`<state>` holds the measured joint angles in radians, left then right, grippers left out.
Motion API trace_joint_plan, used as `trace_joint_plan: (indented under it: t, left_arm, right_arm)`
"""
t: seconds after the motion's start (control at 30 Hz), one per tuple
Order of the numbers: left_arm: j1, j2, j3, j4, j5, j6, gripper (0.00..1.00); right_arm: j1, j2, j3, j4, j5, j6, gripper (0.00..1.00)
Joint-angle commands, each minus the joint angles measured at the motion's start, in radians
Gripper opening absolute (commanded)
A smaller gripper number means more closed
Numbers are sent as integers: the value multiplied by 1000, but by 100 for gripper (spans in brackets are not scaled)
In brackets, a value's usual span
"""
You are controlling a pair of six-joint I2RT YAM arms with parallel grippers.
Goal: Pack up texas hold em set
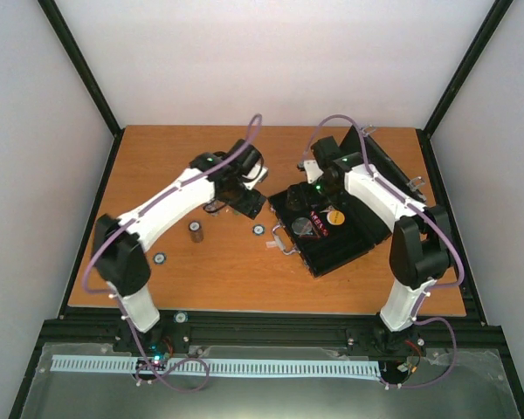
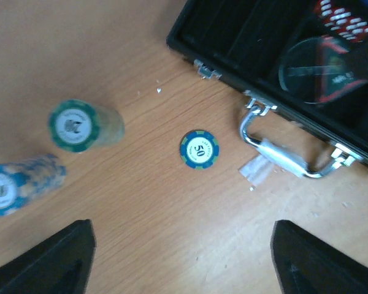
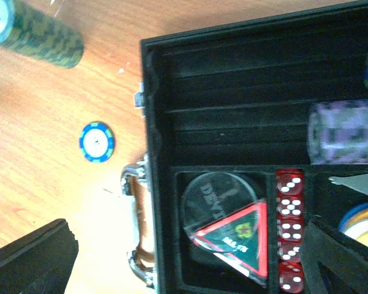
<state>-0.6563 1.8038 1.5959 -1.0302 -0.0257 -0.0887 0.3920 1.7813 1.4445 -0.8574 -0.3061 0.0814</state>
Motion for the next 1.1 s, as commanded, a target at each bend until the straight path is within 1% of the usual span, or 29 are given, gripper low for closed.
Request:
trace_joint_plan:
  t: [0.0,0.03,0.13,0.23,0.33,0.47,0.57,0.77,0.9,1.07]
  left_arm:
    - [2,-166,10,-97,8,-99,89]
    - [1,-201,-1,-106,1,-120,93]
    - [3,-279,-47,-132,-19,-189,100]
    - [3,-359,-92,-141,-50,-260,100]
    - [3,-446,-123,-149,-108,-317,100]
    - [3,-547,-128,-172,-160,-367,100]
    - [3,-597,-136,-174,-175,-389,100]
    - [3,-632,-176,-181,-166,-407,100]
    - [3,-634,-186,-173,-161,-400,100]
    - [3,-628,-175,-165,-160,-381,100]
  right_arm:
    - [80,-12,34,-28,25,20,100]
    - [110,3,50,-30,35,22,100]
    - [186,49,98,-28,38,49,100]
    - [245,107,139,-22,13,65,100]
    - [293,170,159,-16,36,79,100]
    - [301,250,157,3,20,95,100]
    - [310,288,161,12,44,94,99]
    - [332,368,207,2,79,84,95]
    - [344,416,251,-19,136,83,93]
    - [350,472,298,-48,181,69,86]
